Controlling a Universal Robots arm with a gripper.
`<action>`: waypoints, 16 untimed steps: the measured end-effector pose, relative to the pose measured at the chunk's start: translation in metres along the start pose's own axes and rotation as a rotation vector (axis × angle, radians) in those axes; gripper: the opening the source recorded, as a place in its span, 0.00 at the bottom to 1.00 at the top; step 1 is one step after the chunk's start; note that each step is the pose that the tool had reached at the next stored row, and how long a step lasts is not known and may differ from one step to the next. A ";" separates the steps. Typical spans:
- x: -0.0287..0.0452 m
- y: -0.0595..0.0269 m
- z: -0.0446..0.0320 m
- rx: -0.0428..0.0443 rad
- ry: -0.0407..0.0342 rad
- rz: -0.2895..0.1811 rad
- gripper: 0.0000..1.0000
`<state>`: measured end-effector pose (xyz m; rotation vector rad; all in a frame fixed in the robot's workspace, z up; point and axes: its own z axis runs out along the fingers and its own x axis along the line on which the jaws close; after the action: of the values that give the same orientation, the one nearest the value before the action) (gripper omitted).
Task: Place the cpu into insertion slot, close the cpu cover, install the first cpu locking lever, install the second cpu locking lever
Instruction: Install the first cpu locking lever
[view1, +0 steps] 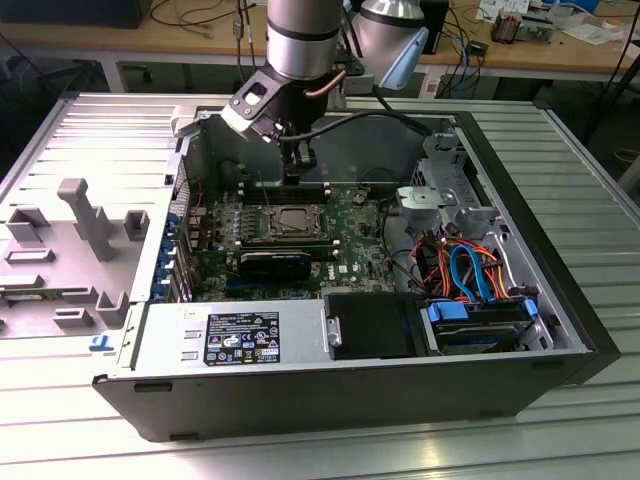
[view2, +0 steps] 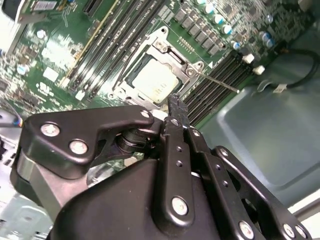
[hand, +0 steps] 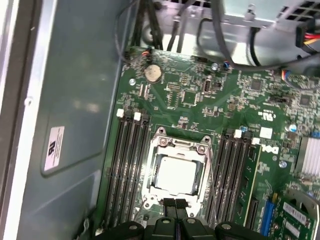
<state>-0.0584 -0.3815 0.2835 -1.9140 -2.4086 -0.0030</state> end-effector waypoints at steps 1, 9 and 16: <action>0.0000 0.0000 0.0000 0.0009 -0.0007 -0.018 0.11; 0.0000 0.0000 0.0000 0.0056 -0.0041 -0.106 0.11; 0.0000 0.0000 0.0000 0.0066 -0.0049 -0.127 0.11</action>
<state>-0.0584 -0.3815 0.2835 -1.7569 -2.5255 0.0033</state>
